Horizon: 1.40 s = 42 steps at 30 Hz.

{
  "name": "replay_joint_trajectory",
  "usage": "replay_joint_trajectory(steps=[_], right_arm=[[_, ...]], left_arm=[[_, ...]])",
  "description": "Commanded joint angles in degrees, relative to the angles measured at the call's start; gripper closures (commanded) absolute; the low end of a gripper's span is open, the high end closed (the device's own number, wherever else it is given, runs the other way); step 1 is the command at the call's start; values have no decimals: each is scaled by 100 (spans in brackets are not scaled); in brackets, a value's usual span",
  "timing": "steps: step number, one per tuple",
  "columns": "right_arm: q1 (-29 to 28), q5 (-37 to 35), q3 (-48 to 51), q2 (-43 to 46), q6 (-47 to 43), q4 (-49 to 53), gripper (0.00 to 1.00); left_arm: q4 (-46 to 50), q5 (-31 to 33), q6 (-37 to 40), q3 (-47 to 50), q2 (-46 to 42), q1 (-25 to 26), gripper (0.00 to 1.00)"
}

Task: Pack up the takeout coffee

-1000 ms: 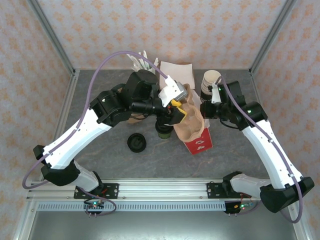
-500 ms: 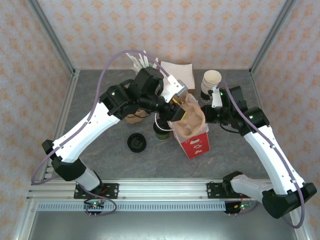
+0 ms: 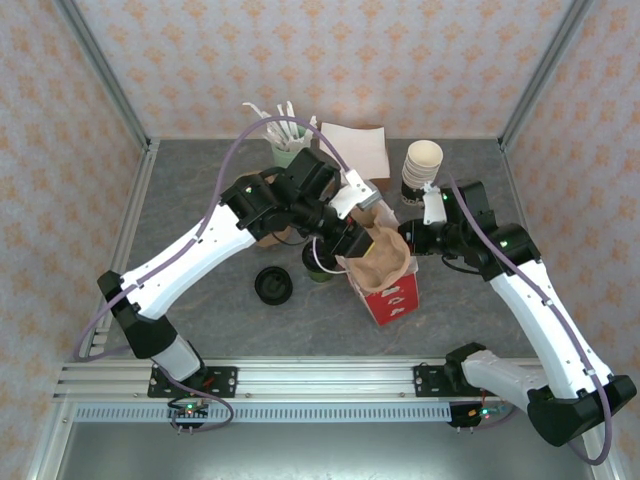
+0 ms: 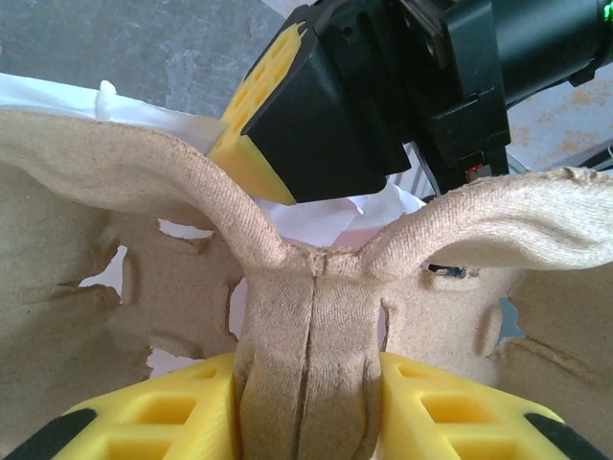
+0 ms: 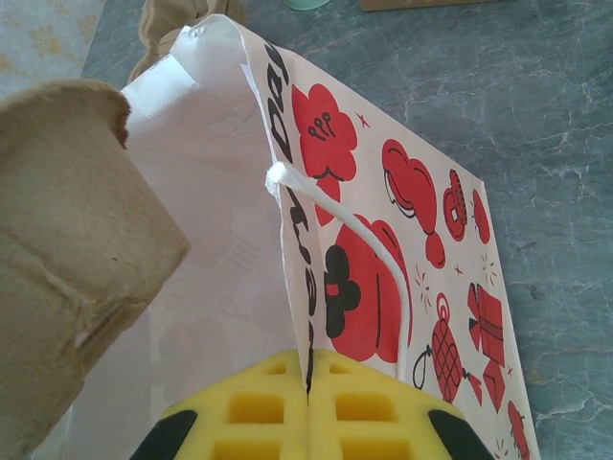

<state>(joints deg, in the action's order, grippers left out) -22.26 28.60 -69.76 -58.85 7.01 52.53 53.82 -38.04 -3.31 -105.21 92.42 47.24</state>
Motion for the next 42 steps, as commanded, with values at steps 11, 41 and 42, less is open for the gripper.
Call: replay_joint_trajectory(steps=[11,41,42], right_arm=[[-33,559,-8,154,-553,131,100],[-32,1570,24,84,-732,290,100],[-33,1571,32,93,-737,312,100]], left_arm=[[673,-327,441,-226,584,-181,63],[392,102,502,169,434,-557,65],[392,180,538,182,439,-539,65]])
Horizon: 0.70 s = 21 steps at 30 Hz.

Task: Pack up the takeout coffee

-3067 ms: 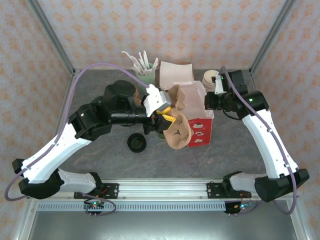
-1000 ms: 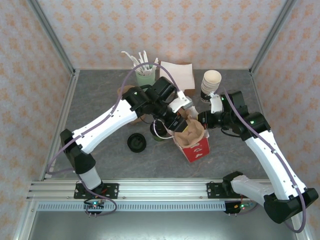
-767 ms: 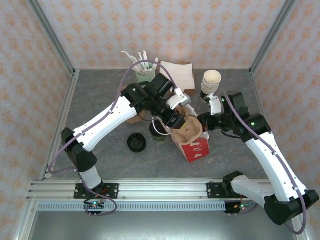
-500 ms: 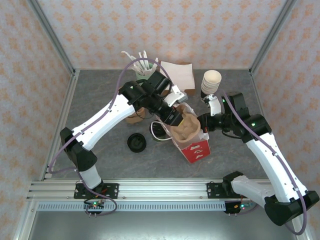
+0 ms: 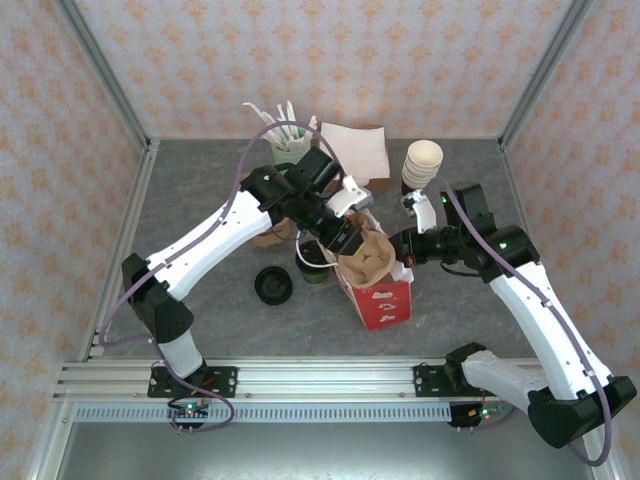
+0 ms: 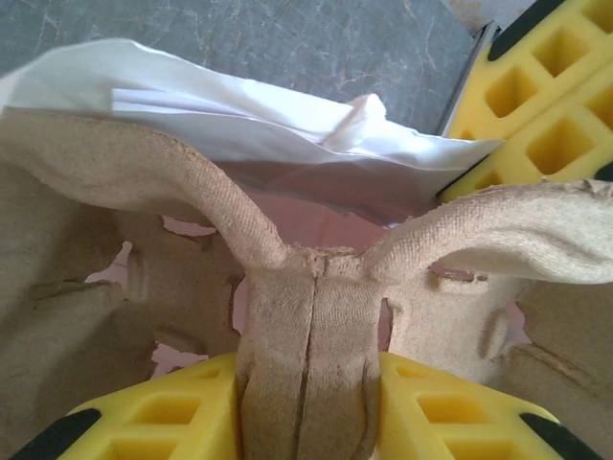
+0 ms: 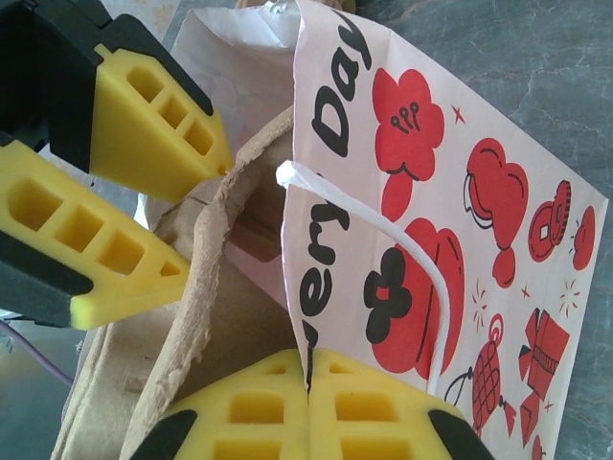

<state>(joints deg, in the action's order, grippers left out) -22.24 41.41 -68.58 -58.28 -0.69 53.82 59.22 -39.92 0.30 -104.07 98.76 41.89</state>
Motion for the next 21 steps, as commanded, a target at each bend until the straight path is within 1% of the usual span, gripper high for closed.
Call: replay_joint_trajectory(steps=[1,8,11,18,21], right_arm=[[-31,289,-77,45,19,195,100],[-30,299,-85,70,72,175,100],[-30,285,-85,71,216,85,99],[1,88,37,166,718,-198,98],[59,-191,5,197,927,-178,96]], left_arm=[[-167,417,192,71,-182,3,65],[-229,730,289,43,-132,147,65],[-112,898,392,-17,-78,262,65],[-253,1135,407,138,-158,333,65],[-235,1266,455,191,-176,376,65]])
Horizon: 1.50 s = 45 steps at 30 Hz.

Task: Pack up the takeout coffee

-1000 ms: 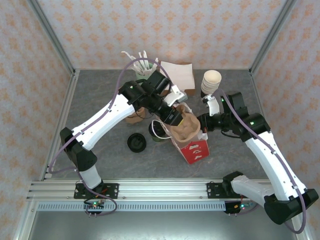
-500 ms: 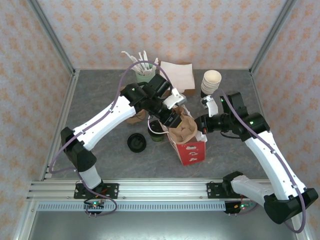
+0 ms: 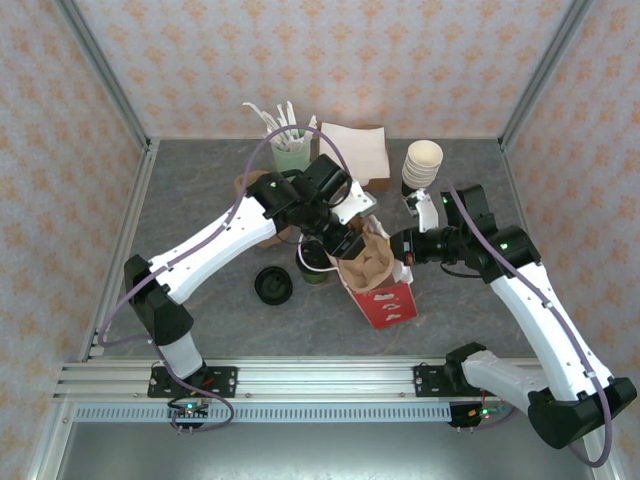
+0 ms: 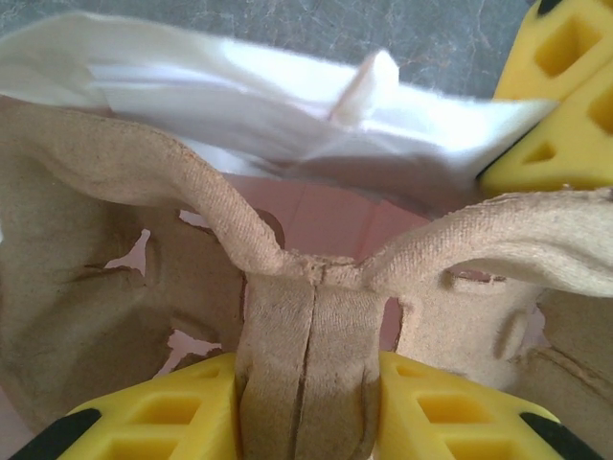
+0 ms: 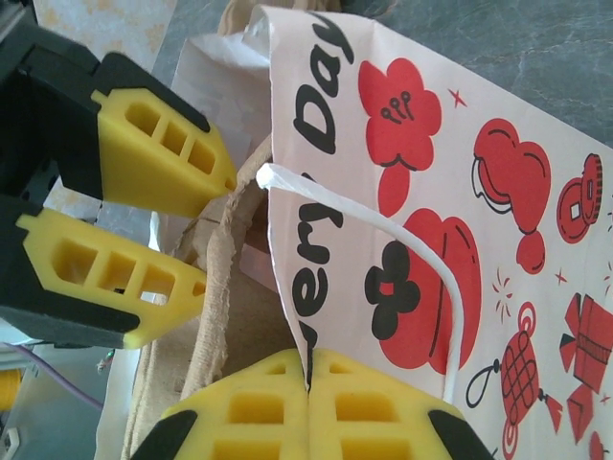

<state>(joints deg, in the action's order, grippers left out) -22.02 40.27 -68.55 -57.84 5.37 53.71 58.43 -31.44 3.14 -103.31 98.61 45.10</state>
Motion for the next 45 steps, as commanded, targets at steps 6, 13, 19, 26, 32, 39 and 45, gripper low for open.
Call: replay_joint_trajectory(steps=[6,13,19,26,32,39,45], right_arm=[[111,-130,-13,159,578,-228,93],[124,-34,138,222,924,-487,94],[131,28,409,379,1311,-781,95],[139,97,680,544,1535,-985,96],[167,122,773,619,1638,-997,96],[224,94,852,732,1680,-963,96],[278,-1,914,840,1765,-915,95]], left_arm=[[-228,532,129,122,-155,107,65],[-270,942,168,-68,-30,359,64],[50,1199,365,-370,205,506,65],[296,1445,571,-598,449,708,65],[446,1529,700,-784,656,821,65],[711,1599,859,-923,869,902,65],[863,1694,995,-1015,1011,946,65]])
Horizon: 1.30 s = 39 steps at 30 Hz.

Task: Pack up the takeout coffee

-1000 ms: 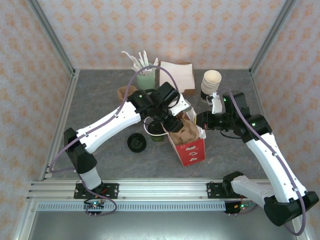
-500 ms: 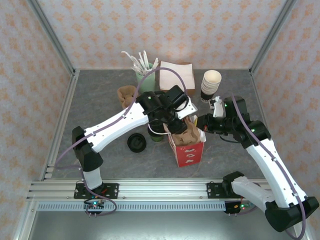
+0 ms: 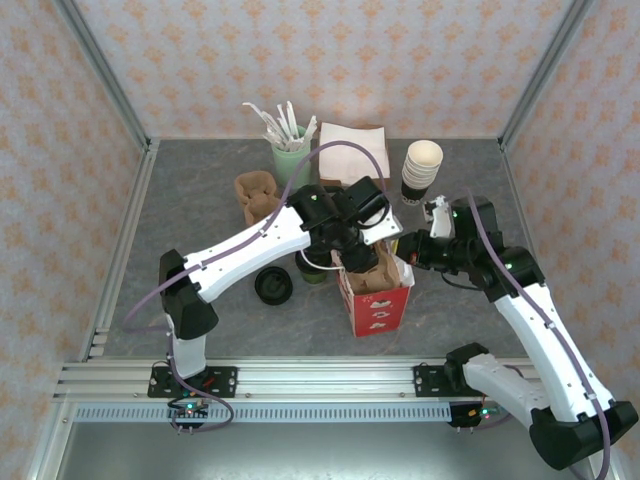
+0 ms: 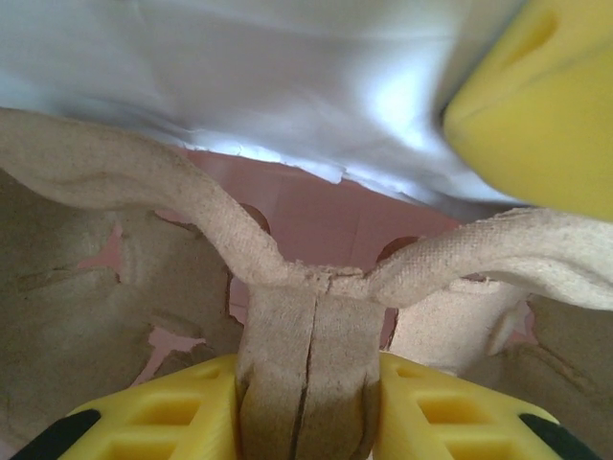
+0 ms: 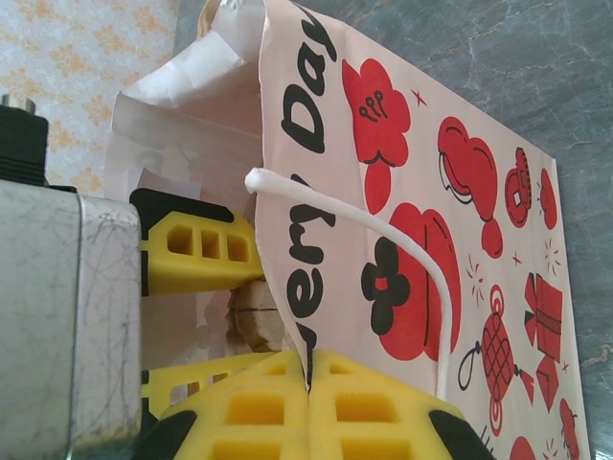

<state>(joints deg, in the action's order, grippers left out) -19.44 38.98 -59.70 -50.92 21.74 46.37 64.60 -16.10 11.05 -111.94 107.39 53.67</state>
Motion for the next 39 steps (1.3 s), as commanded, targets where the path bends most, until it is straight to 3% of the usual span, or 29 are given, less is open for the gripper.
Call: replay_joint_trajectory(steps=[1,10,27,39], right_arm=[[19,83,37,176,145,-177,95],[33,-97,17,298,154,-154,95],[28,267,-66,178,59,-490,92],[29,245,-305,-189,-269,-488,92]], left_arm=[[238,158,225,-142,130,83,65],[457,287,358,-459,411,187,65],[1289,321,215,-1507,976,390,65],[1013,500,-47,-840,650,393,65]])
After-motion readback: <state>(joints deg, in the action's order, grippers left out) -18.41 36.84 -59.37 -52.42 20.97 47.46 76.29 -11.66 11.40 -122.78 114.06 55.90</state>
